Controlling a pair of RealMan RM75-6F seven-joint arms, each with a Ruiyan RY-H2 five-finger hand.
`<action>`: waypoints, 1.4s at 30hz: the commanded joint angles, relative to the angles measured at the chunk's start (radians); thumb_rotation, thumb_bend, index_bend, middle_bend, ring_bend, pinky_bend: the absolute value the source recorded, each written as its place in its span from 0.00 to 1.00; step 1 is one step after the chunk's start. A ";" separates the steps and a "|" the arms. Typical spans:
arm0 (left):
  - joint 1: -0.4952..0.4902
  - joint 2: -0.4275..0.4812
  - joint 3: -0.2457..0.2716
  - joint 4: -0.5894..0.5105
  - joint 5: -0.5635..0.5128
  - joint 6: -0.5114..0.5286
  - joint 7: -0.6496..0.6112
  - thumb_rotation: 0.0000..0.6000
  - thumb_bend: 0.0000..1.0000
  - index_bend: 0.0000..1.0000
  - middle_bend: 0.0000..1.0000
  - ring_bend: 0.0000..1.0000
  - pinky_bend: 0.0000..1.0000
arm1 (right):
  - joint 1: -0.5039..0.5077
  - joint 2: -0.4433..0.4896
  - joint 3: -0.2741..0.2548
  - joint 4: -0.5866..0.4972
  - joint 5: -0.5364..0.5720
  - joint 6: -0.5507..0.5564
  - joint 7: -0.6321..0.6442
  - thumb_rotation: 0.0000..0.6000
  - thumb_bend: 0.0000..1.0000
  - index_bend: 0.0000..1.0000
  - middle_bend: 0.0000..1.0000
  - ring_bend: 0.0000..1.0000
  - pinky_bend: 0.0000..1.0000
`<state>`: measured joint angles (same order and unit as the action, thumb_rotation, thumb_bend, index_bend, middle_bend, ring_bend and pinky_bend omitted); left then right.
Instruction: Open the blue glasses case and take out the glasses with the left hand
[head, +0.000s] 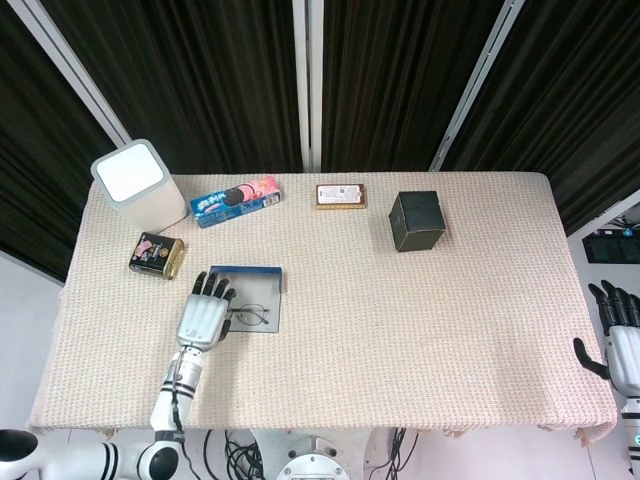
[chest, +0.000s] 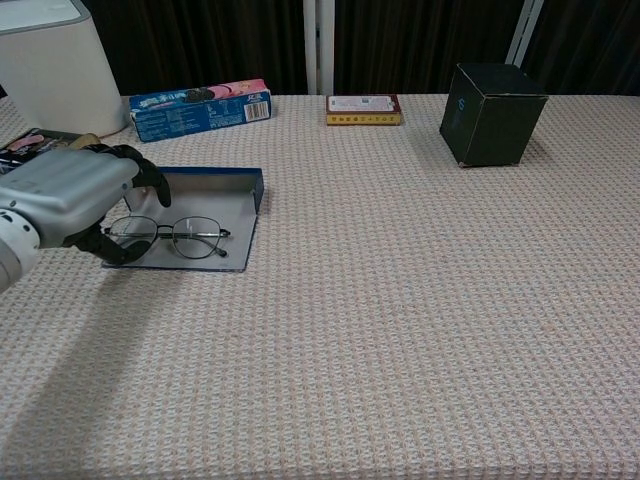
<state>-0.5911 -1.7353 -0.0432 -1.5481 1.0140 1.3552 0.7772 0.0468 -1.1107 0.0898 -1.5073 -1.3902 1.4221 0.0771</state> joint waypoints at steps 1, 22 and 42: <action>0.005 -0.009 -0.014 0.012 -0.004 -0.019 -0.015 1.00 0.34 0.32 0.17 0.06 0.09 | 0.001 -0.001 0.001 0.001 0.001 -0.001 0.000 1.00 0.32 0.00 0.00 0.00 0.00; 0.023 -0.026 -0.041 0.038 0.013 -0.086 -0.056 1.00 0.35 0.49 0.18 0.06 0.09 | -0.001 -0.008 -0.001 0.014 0.008 -0.008 0.007 1.00 0.33 0.00 0.00 0.00 0.00; 0.057 0.000 -0.026 -0.047 0.097 -0.047 -0.040 1.00 0.42 0.72 0.22 0.06 0.09 | 0.000 -0.007 -0.001 0.002 0.005 -0.007 -0.006 1.00 0.33 0.00 0.00 0.00 0.00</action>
<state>-0.5377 -1.7422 -0.0708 -1.5792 1.1007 1.3009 0.7313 0.0467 -1.1176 0.0892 -1.5049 -1.3854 1.4149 0.0714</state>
